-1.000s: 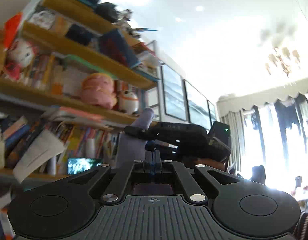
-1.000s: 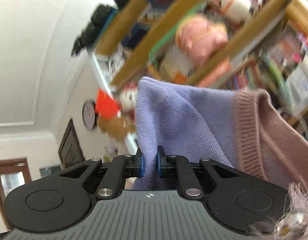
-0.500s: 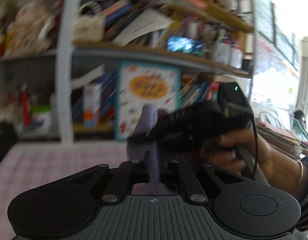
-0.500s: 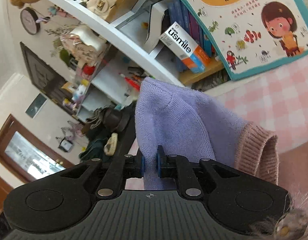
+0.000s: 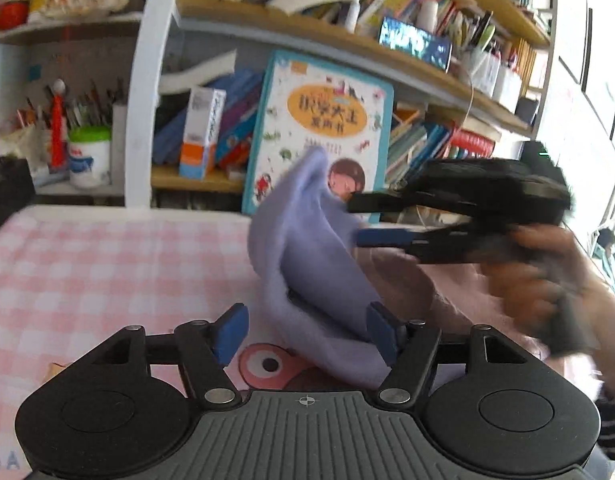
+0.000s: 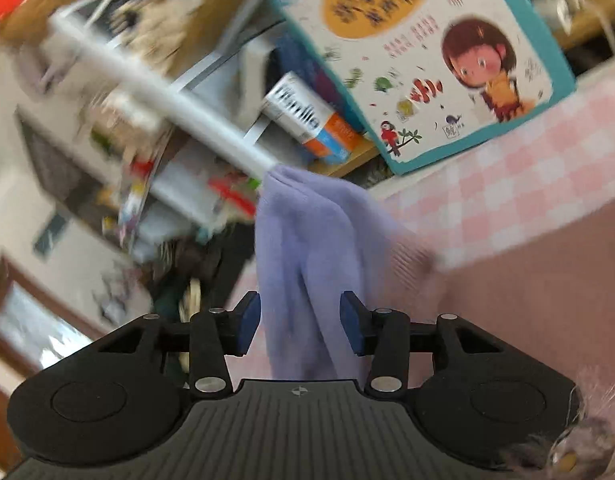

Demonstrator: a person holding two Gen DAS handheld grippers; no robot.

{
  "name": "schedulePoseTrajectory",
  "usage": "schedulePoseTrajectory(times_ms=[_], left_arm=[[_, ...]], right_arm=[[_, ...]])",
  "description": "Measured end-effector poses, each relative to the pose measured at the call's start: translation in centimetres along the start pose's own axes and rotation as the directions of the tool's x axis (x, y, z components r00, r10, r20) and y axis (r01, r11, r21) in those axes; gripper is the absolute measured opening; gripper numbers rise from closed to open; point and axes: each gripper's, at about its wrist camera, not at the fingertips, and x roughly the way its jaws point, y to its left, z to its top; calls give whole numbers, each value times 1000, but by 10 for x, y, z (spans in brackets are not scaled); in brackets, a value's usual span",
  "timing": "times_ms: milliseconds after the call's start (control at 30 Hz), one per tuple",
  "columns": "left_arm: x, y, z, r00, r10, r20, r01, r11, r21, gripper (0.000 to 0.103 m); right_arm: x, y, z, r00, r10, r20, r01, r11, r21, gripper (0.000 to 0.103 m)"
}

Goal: Fold clothes

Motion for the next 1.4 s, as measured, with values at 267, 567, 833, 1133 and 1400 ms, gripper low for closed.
schedulePoseTrajectory(times_ms=[267, 567, 833, 1133, 1400], left_arm=[[28, -5, -7, 998, 32, -62, -30, 999, 37, 67], [31, -2, -18, 992, 65, -111, -64, 998, 12, 67], [30, -1, -18, 992, 60, -111, -61, 998, 1, 67], [37, -3, -21, 991, 46, -127, -47, 999, 0, 67], [31, -9, -21, 992, 25, -121, -23, 1000, 20, 67]], right_arm=[[-94, 26, -74, 898, -417, 143, 418, 706, -571, 43], [-115, 18, -111, 883, -439, 166, 430, 614, -661, 51], [-94, 27, -131, 893, -441, 88, 348, 555, -756, 51], [-69, 38, -158, 859, -500, 110, 340, 398, -852, 45], [-68, 46, -90, 834, -486, 262, 483, 412, -773, 8]])
